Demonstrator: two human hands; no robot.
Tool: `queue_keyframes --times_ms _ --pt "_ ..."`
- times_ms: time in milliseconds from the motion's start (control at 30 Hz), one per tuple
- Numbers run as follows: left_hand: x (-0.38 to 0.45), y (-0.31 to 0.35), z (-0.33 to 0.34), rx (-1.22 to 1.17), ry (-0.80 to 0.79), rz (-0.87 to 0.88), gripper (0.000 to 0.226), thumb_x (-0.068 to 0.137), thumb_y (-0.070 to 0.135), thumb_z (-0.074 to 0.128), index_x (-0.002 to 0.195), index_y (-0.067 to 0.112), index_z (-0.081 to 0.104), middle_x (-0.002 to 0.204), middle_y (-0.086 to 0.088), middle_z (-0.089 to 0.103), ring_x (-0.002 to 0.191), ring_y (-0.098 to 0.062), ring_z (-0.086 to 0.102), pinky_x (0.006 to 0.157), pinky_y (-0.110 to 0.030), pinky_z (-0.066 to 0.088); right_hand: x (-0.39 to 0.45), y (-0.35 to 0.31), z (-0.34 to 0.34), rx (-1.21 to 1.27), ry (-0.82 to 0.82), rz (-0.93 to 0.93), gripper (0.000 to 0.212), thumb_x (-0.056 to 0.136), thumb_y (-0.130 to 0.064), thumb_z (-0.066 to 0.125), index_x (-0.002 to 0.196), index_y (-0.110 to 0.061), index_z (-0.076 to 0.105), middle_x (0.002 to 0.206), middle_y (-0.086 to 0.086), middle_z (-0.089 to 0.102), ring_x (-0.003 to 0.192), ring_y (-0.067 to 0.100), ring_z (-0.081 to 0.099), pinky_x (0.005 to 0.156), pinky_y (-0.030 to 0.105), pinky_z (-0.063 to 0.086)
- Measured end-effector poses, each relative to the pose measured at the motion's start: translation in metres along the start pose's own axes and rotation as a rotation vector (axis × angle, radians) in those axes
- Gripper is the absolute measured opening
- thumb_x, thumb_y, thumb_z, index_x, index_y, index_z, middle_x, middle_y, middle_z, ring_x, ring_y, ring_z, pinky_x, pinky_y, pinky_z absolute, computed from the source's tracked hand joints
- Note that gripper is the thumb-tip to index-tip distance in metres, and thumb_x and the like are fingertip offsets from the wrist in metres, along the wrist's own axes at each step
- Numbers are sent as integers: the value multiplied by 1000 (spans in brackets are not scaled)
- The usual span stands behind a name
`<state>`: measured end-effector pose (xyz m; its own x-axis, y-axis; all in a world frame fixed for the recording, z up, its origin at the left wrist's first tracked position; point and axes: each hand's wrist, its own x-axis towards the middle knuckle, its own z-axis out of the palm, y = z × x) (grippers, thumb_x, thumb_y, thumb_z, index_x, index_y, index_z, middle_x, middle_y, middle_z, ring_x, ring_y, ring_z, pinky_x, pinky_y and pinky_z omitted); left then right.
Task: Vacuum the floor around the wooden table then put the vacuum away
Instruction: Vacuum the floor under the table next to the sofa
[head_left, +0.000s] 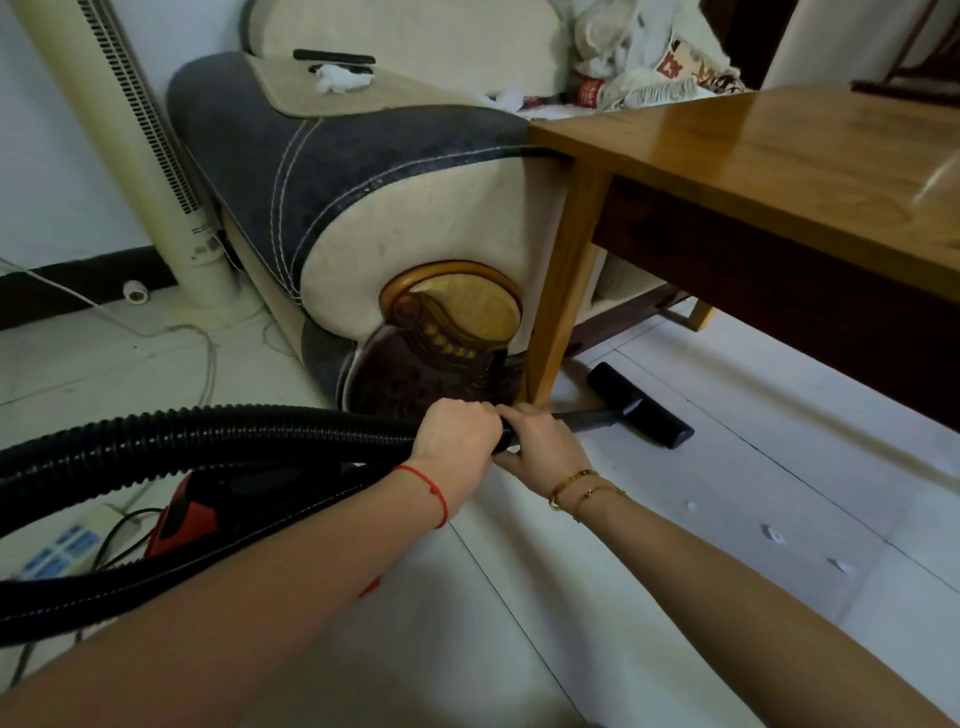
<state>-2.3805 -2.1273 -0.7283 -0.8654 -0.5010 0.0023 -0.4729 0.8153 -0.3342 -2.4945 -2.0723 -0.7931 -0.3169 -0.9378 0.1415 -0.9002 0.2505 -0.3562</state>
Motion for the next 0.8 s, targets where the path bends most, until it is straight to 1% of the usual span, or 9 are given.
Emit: queue_keyframes --times_ms 67,200,300,433,567,633,700,733,800 --pt "18 12 9 -23 0 -1 23 94 20 53 115 11 52 106 -2 61 93 -20 64 64 -30 39 5 20 3 -4 -6 -1 39 84 -29 63 122 -23 55 108 5 61 95 25 60 73 34 51" --pt "63 35 25 -70 2 18 20 93 18 53 112 12 53 106 -2 63 93 -20 65 63 -29 37 21 64 2 14 -24 16 41 83 -30 65 122 -20 57 113 7 64 101 27 61 80 43 52" --pt "99 54 33 -82 44 40 19 93 20 55 111 13 55 103 -2 65 91 -20 65 62 -29 38 34 101 -2 11 -33 39 44 83 -29 66 125 -19 56 115 8 64 101 27 61 82 44 52" --pt "147 83 40 -86 74 80 17 94 18 52 109 16 58 104 -1 65 93 -19 65 64 -28 39 46 152 -8 -4 -39 94 44 82 -23 67 124 -17 57 118 10 62 105 29 59 86 44 50" --pt "192 112 39 -116 100 133 19 95 19 51 112 16 58 108 -1 64 98 -20 63 66 -27 37 51 200 -20 45 -14 178 36 83 -21 68 118 -14 60 114 9 63 104 28 59 86 37 49" --pt "211 127 36 -143 87 147 16 95 19 52 109 17 59 100 0 63 95 -19 64 65 -28 37 51 221 -26 58 -17 215 35 83 -19 69 116 -12 62 113 10 64 105 27 60 89 39 49" --pt "225 143 34 -131 82 158 12 95 19 53 105 17 59 80 3 54 83 -16 62 60 -26 37 49 240 -33 51 -9 238 31 82 -16 70 111 -9 63 109 11 65 102 29 61 90 42 50" --pt "230 151 33 -123 80 164 12 95 19 53 105 16 59 75 3 50 78 -15 60 59 -26 37 47 248 -36 45 -4 248 29 82 -15 70 110 -8 63 107 12 65 101 29 62 90 42 50" --pt "237 164 32 -139 86 174 14 96 22 53 106 15 59 83 3 57 79 -15 60 59 -25 36 42 261 -41 34 -7 268 29 82 -14 70 109 -8 63 106 13 65 101 30 61 91 42 50"
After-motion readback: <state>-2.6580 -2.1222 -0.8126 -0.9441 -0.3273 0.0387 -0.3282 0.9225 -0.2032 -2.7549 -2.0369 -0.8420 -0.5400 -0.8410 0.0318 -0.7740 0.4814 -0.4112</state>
